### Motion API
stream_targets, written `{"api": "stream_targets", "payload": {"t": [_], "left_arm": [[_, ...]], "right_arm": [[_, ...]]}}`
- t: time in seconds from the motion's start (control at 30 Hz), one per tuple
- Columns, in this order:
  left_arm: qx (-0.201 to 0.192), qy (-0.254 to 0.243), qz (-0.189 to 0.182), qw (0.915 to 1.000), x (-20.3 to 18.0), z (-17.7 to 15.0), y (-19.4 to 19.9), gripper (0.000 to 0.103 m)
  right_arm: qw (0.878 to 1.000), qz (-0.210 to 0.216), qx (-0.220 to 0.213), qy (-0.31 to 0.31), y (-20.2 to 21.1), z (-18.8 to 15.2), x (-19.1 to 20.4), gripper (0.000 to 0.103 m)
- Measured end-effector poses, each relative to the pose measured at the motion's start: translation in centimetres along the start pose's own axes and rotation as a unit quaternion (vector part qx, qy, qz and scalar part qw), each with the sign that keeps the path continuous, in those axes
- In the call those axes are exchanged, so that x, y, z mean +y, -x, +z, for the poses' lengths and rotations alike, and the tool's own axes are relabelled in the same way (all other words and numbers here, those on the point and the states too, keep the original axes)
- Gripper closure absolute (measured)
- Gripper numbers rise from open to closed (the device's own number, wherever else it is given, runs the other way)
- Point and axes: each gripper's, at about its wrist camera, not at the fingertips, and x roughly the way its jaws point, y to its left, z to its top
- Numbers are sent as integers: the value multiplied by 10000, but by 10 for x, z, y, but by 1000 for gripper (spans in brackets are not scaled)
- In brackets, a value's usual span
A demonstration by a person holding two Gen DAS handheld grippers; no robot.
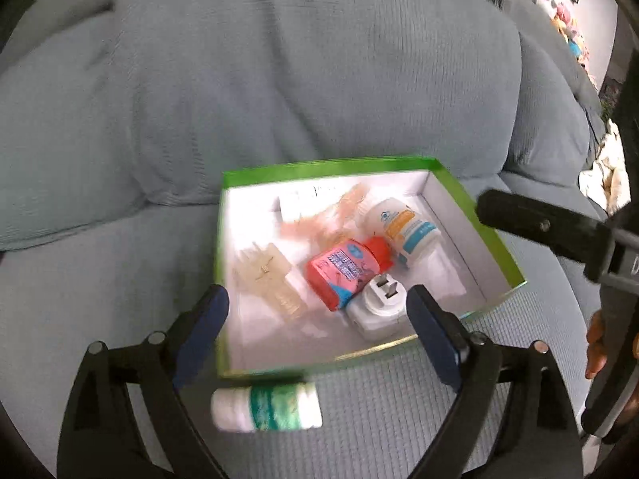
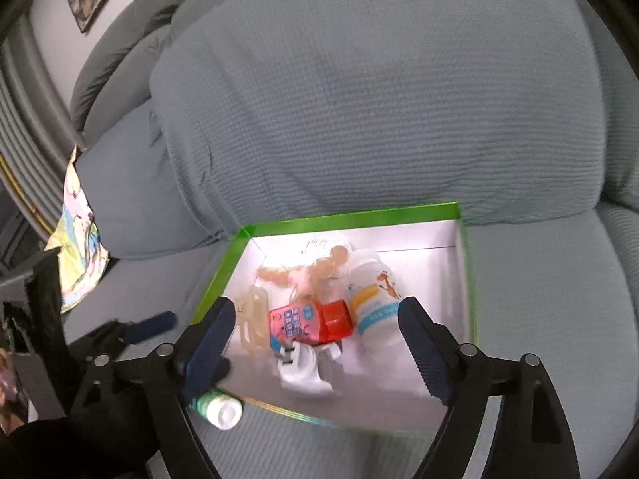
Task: Organize rigid objects
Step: 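Lower the amber hair clip into the box and open the right gripper, then move the right gripper to the white-and-green pill bottle and grasp it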
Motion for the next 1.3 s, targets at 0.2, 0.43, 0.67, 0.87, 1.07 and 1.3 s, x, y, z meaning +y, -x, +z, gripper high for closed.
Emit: {"api": "stream_targets", "payload": {"t": [0.2, 0.43, 0.67, 0.87, 1.07, 1.3], "left_arm": [[-519, 17, 175, 9985, -8, -13, 49, 13], [-926, -19, 187, 9955, -12, -29, 95, 13], [-1062, -48, 314, 9938, -8, -53, 117, 13], [-714, 308, 404, 9962, 26, -90, 107, 12], [-141, 839, 354, 9957, 72, -130, 83, 12], [160, 1141, -219, 9931, 88, -153, 56, 12]], "right_arm": [[9977, -406, -302, 457, 43, -20, 25, 18], [9953, -256, -611, 712, 90, -41, 50, 18], [9949, -88, -662, 762, 111, -58, 70, 18], [9970, 130, -329, 688, 103, -81, 80, 18], [9972, 260, 134, 687, 74, -111, 86, 18], [9958, 545, 637, 368, 30, -137, 86, 18]]}}
